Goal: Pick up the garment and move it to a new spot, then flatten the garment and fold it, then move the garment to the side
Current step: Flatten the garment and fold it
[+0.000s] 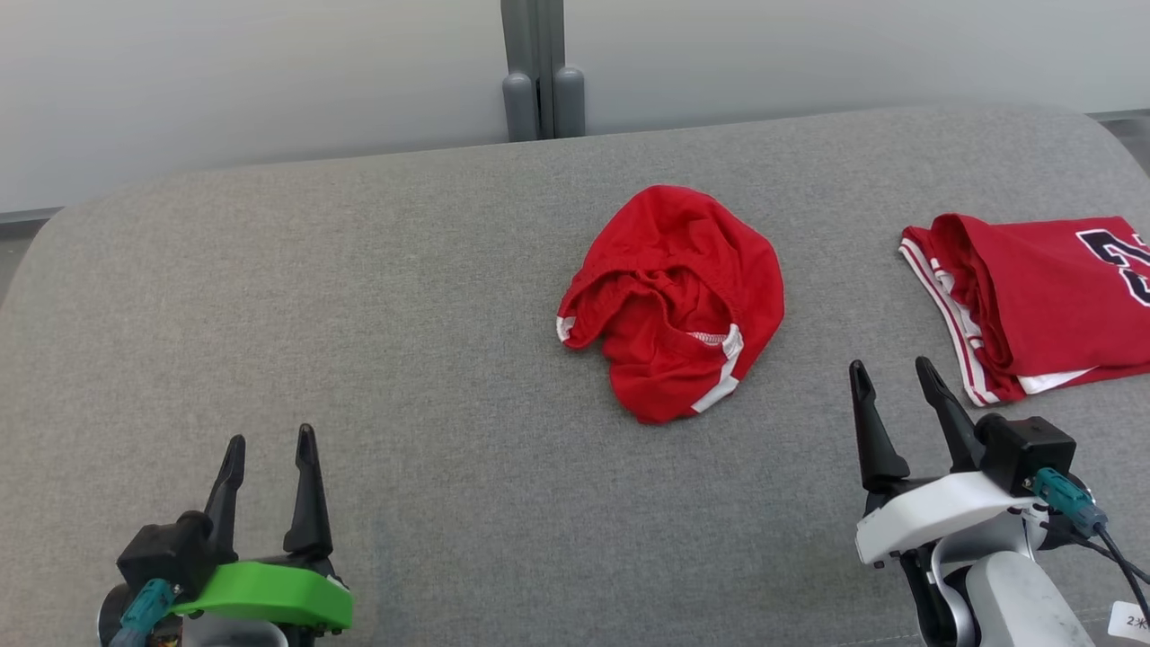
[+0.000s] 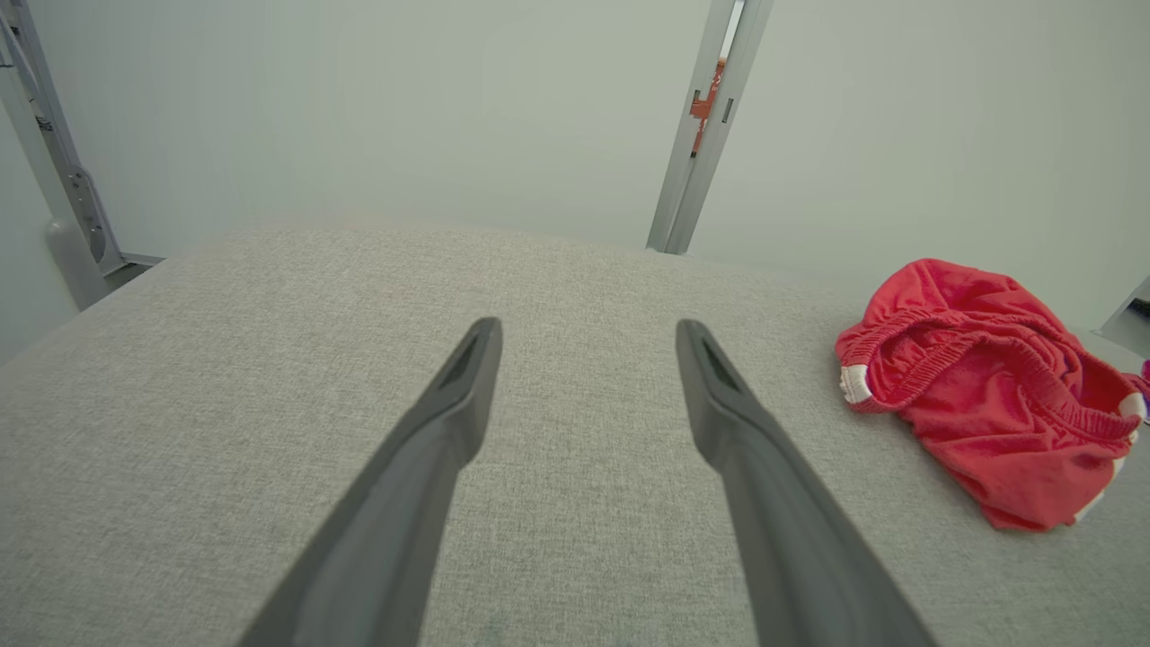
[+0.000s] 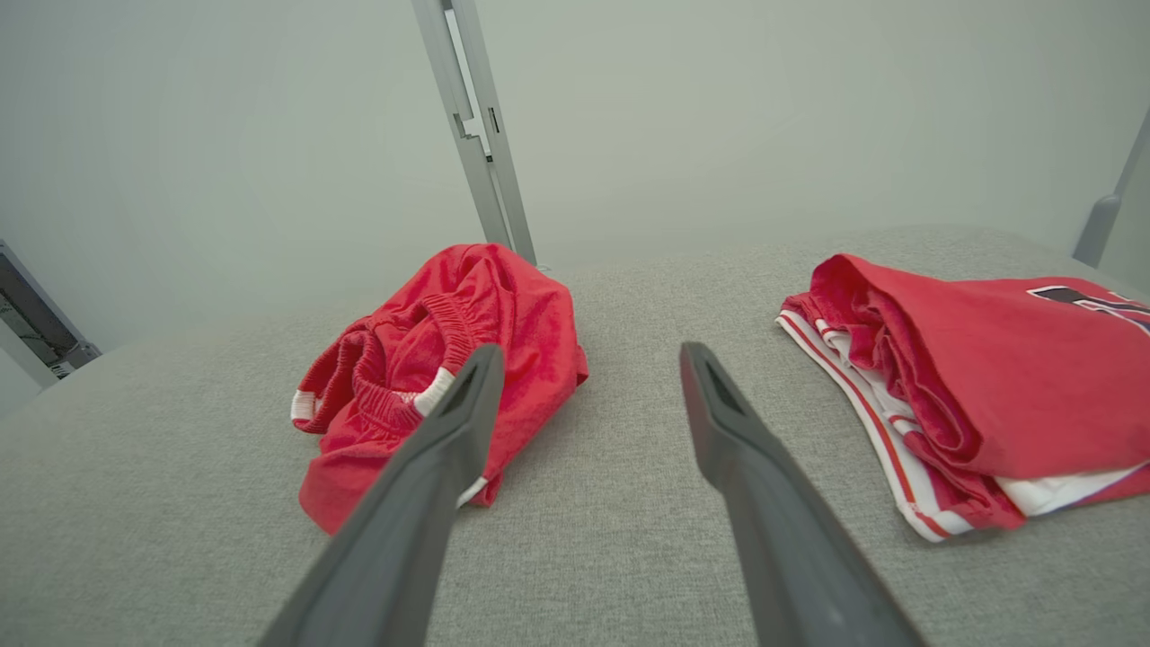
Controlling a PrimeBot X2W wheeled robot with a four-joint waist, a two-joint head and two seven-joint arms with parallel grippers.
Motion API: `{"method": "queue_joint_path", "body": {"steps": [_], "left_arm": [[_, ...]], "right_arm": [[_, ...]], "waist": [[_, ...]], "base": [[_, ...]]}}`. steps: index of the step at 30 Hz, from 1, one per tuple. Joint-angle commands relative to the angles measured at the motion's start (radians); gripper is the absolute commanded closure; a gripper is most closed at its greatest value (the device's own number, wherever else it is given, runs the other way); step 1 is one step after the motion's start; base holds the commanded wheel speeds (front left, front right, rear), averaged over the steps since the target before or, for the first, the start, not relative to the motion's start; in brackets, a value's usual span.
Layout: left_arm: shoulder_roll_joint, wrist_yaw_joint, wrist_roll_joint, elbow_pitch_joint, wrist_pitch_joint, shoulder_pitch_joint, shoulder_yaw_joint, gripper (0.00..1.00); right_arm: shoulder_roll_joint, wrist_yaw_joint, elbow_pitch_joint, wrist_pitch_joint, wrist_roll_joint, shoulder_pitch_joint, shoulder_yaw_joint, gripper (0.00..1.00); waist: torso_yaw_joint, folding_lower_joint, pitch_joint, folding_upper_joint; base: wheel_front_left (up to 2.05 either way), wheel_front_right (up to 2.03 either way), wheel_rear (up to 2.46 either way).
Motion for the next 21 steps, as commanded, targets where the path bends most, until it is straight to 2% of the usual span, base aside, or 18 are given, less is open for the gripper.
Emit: {"method": "queue_joint_path", "body": {"steps": [1, 6, 9, 12, 16, 21], "left_arm": [[-0.001, -0.003, -0.004, 0.003, -0.003, -0.032, -0.009, 0.00], [-0.002, -0.007, -0.026, 0.044, 0.003, -0.111, -0.092, 0.00], [-0.001, -0.008, -0.040, 0.065, 0.050, -0.172, -0.157, 0.00], [0.003, -0.009, -0.078, 0.084, 0.137, -0.252, -0.263, 0.00], [0.002, -0.008, -0.181, 0.126, 0.311, -0.358, -0.369, 0.00], [0.000, -0.006, -0.203, 0.173, 0.423, -0.447, -0.441, 0.00]], "right_arm": [[-0.006, 0.000, -0.001, -0.003, 0.003, -0.009, 0.004, 0.00], [-0.009, 0.000, -0.008, 0.001, 0.003, -0.026, 0.017, 0.00], [-0.008, 0.000, -0.007, 0.000, 0.006, -0.037, 0.026, 0.00], [-0.003, 0.000, -0.008, -0.003, 0.010, -0.049, 0.039, 0.00], [0.003, 0.000, -0.002, -0.010, 0.015, -0.063, 0.052, 0.00], [0.012, 0.000, 0.011, -0.018, 0.018, -0.068, 0.067, 0.00]], "waist": [[-0.007, 0.0000, 0.007, 0.0000], [-0.049, 0.0000, 0.032, 0.0000], [-0.084, 0.0000, 0.043, 0.0000], [-0.131, 0.0000, 0.060, 0.0000], [-0.200, 0.0000, 0.084, 0.0000], [-0.280, 0.0000, 0.109, 0.0000]], "base": [[0.00, 0.00, 0.00], [0.00, 0.00, 0.00], [0.00, 0.00, 0.00], [0.00, 0.00, 0.00], [0.00, 0.00, 0.00], [0.00, 0.00, 0.00]]}}
